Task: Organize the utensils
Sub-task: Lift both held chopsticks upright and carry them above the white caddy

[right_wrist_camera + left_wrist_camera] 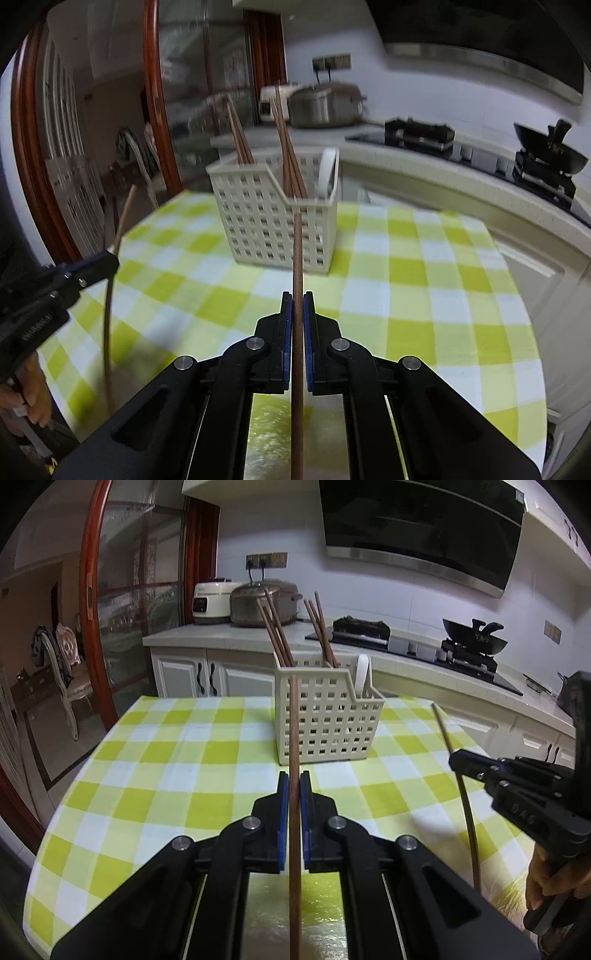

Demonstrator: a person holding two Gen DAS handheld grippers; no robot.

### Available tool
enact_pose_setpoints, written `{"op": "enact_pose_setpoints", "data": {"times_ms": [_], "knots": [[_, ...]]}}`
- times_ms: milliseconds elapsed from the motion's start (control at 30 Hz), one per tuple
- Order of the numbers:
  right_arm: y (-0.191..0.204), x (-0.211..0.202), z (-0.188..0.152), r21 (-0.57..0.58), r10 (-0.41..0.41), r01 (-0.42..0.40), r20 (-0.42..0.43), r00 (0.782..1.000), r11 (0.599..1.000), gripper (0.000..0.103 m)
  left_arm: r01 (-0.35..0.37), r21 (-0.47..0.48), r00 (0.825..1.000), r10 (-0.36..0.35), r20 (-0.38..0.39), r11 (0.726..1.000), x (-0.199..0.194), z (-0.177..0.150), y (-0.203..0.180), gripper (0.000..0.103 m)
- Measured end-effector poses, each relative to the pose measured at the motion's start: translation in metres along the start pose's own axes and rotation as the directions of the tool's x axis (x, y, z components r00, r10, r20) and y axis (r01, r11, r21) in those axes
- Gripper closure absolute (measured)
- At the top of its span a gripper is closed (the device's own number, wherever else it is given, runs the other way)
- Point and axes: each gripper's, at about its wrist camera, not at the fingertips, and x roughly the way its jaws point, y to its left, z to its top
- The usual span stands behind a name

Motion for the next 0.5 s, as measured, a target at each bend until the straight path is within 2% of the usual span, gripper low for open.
{"op": "enact_pose_setpoints", "data": {"times_ms": [333,500], "knots": [[0.016,-0.038,0.009,-0.035,0.025,-0.021,0.115,0.993,0.999,0.097,-0.008,0.022,0.998,0.007,0.064,1.000,-0.028,0.006,-0.005,0.097],[0.022,-0.047,0.008,-0.049,0.021,-0.014,0.139,0.990,0.999,0.097,-0.024,0.032,0.995,0.021,0.100,0.999,-0.038,0.008,-0.008,0.097]]}}
